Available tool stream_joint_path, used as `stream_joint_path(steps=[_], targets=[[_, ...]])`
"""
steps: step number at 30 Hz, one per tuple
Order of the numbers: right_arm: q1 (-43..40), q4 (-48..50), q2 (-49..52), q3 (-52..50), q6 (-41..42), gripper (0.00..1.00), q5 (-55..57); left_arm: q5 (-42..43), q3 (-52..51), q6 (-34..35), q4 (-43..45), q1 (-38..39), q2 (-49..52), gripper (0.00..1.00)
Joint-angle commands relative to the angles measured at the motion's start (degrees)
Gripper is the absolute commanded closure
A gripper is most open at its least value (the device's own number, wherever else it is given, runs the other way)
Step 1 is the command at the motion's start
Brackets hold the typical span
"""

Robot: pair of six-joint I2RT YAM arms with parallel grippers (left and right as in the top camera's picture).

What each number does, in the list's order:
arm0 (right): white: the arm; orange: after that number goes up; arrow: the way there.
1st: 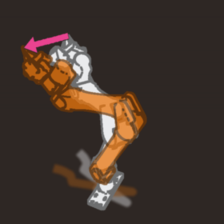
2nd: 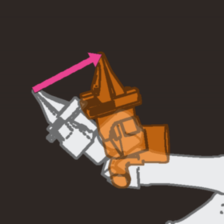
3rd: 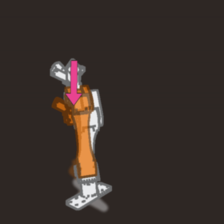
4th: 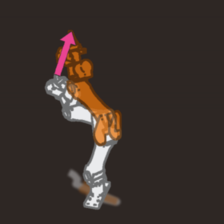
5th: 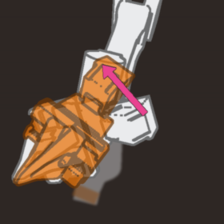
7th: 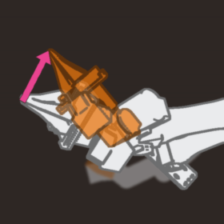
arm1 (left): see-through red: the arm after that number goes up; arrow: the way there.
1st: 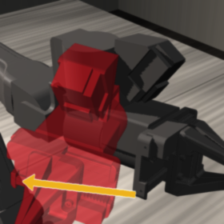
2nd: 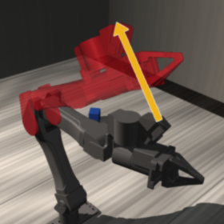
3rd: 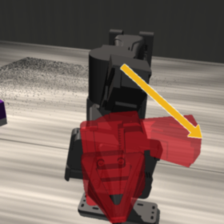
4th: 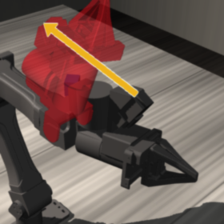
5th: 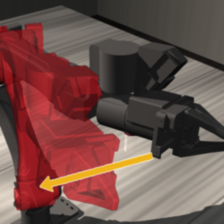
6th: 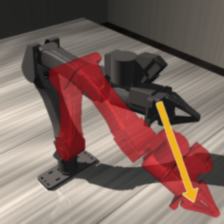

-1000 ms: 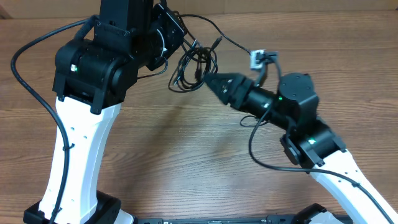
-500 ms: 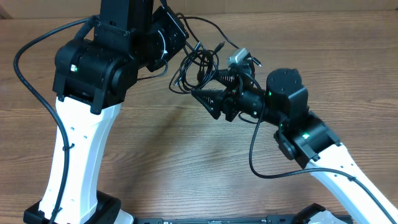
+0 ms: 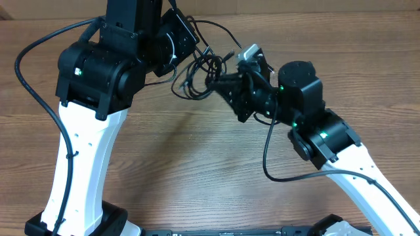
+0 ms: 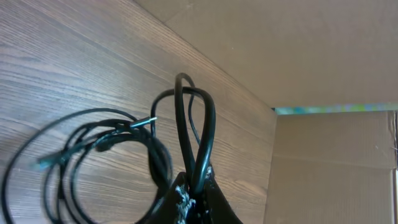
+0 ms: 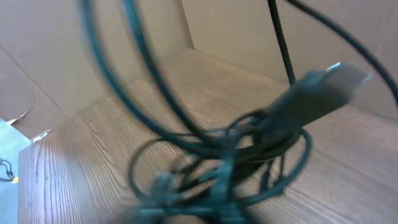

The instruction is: Untangle cables

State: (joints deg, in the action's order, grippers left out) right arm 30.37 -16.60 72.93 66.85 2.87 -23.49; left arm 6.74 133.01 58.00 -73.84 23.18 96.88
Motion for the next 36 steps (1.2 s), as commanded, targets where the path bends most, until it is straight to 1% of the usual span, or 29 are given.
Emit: stream_joint_path(steps=[1, 5, 7, 10, 11, 12, 13, 14, 15, 16, 19, 22, 24, 25, 26, 27, 30, 31, 34, 36], targets=[[-0.1, 0.0, 0.7, 1.1, -0.4, 0.96, 0.6, 0.9, 0.4, -1.5, 0.2, 0.1, -0.1, 0.96], [-0.1, 0.3, 0.8, 1.1, -0.5, 0.96, 1.0, 0.9, 0.4, -1.8, 0.2, 0.1, -0.1, 0.96], [-0.1, 0.7, 0.5, 1.2, -1.3, 0.96, 1.0, 0.8, 0.4, -3.8, 0.3, 0.1, -0.2, 0.96], [-0.5, 0.6, -2.0, 1.2, -1.3, 0.96, 2.6, 0.9, 0.9, -8.7, 0.5, 0.1, -0.6, 0.96], [-0.9, 0.2, -4.1, 1.2, -1.3, 0.96, 4.9, 1.0, 1.5, -12.3, 0.6, 0.1, -1.3, 0.84], [-1.4, -0.2, -6.9, 1.2, -1.3, 0.96, 8.0, 0.9, 2.2, -16.0, 0.9, 0.1, -2.2, 0.56], [-1.6, -0.3, -8.5, 1.2, -1.3, 0.96, 9.1, 0.8, 2.4, -18.1, 1.3, 0.1, -2.7, 0.29], [-1.8, -0.4, -9.3, 1.2, -1.3, 0.96, 9.6, 0.8, 2.5, -20.7, 1.9, 0.1, -3.3, 0.09], [-2.0, -0.5, -10.4, 1.2, -1.3, 0.96, 10.0, 0.8, 2.5, -23.3, 2.5, 0.1, -3.8, 0.00], [-2.1, -0.7, -11.2, 1.2, -1.5, 0.96, 10.0, 0.8, 2.5, -25.9, 2.8, 0.1, -4.1, 0.00], [-2.7, -2.2, -12.5, 1.2, -1.5, 0.96, 10.0, 0.6, 2.5, -36.9, 1.9, 0.1, -4.7, 0.00], [-2.8, -4.0, -12.3, 1.2, -1.7, 0.96, 10.0, 0.2, 2.4, -44.4, -1.5, 1.0, -4.1, 0.00], [-2.8, -4.6, -12.1, 1.2, -1.7, 0.96, 10.0, 0.2, 2.1, -47.1, -3.4, 1.7, -3.5, 0.00], [-2.8, -4.8, -12.0, 1.2, -1.7, 0.96, 10.1, 0.2, 1.9, -48.9, -4.4, 2.3, -3.0, 0.03], [-2.8, -4.9, -12.0, 1.2, -1.7, 0.96, 11.1, 0.1, 1.6, -51.9, -5.9, 2.9, -2.0, 0.08], [-2.8, -4.9, -12.1, 1.2, -1.7, 0.96, 12.3, -0.2, 1.6, -53.5, -6.7, 3.2, -1.4, 0.09], [-2.8, -4.7, -12.1, 1.2, -1.7, 0.96, 16.9, -3.3, 1.6, -54.4, -8.7, 3.2, 0.4, 0.06], [-3.0, -4.5, -12.1, 1.3, -1.7, 0.96, 18.9, -4.5, 1.6, -54.4, -9.1, 3.2, 1.0, 0.04], [-4.8, -3.7, -12.1, 2.5, -1.7, 0.96, 23.1, -5.3, 1.6, -54.4, -9.9, 3.2, 2.8, 0.04], [-7.0, -3.7, -12.1, 4.8, -2.8, 0.96, 23.9, -5.3, 1.6, -54.4, -10.0, 3.2, 3.8, 0.04]])
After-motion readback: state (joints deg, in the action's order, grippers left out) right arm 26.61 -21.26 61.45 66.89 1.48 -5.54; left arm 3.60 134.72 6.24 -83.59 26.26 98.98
